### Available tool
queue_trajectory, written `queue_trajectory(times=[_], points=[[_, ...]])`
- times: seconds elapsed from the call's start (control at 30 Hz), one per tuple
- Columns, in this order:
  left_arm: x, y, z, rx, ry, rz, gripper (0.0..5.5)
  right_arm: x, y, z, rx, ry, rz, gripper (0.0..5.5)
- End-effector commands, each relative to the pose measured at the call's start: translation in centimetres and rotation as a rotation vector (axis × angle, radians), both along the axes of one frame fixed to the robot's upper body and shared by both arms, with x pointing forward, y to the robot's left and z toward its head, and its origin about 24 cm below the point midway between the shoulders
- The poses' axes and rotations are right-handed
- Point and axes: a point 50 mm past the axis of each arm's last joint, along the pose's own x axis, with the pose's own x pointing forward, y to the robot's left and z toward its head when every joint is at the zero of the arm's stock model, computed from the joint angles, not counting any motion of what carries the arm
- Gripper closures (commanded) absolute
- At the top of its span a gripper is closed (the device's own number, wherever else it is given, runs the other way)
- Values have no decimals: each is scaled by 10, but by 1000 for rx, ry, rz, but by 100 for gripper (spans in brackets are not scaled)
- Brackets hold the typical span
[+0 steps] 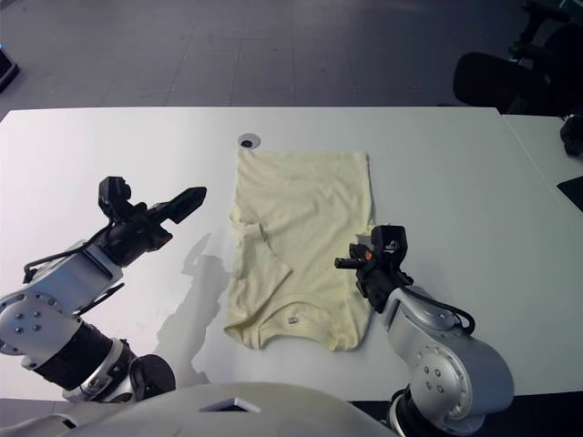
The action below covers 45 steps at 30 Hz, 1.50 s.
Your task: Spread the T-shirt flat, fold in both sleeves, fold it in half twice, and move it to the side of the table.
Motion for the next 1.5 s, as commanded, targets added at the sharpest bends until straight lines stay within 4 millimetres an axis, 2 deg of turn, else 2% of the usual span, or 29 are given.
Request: queue_trajectory(times=[0.03, 0.13, 0.27, 0.37, 0.43, 0.5, 0.57, 0.6, 0.73, 0.9, 0.97, 1.07, 1.13, 1.3, 1.5], points=[[7, -5, 0, 5, 20, -34, 10, 5, 43, -1, 332, 16, 180, 489], [6, -5, -3, -1, 31, -32, 10, 6, 43, 0, 391, 7, 207, 437], [5, -5, -4, -7, 34, -17, 10, 9, 38, 2, 387, -4, 263, 370], [4, -4, -4, -6, 31, -10, 10, 18, 25, 14, 362, -68, 300, 317], [-1, -2, -4, 33, 32, -29, 10, 28, 1, 32, 233, -146, 315, 285], [-9, 1, -5, 130, 34, -78, 10, 34, -30, 47, -25, -174, 305, 252], [-15, 3, -4, 208, 31, -136, 10, 31, -52, 48, -214, -126, 322, 220], [-16, 4, -4, 230, 27, -165, 10, 26, -58, 47, -250, -89, 348, 202], [-33, 12, -4, 326, 27, -269, 10, 3, -64, 40, -319, 40, 573, 140], [-47, 16, -15, 506, 49, -403, 10, -3, -64, 32, -388, 51, 733, 49], [-48, 18, -22, 665, 34, -459, 10, -9, -59, 24, -454, 50, 812, 12], [-62, 25, -39, 966, -31, -674, 10, -15, -68, 13, -685, 26, 957, 12], [-72, 30, -50, 1094, -93, -830, 10, -21, -79, 3, -811, 30, 1094, 12], [-86, 24, -63, 1144, -285, -1022, 10, -35, -103, -19, -938, 16, 1368, 12], [-106, 6, -86, 1210, -534, -1190, 10, -44, -90, -32, -898, -166, 1493, 12]])
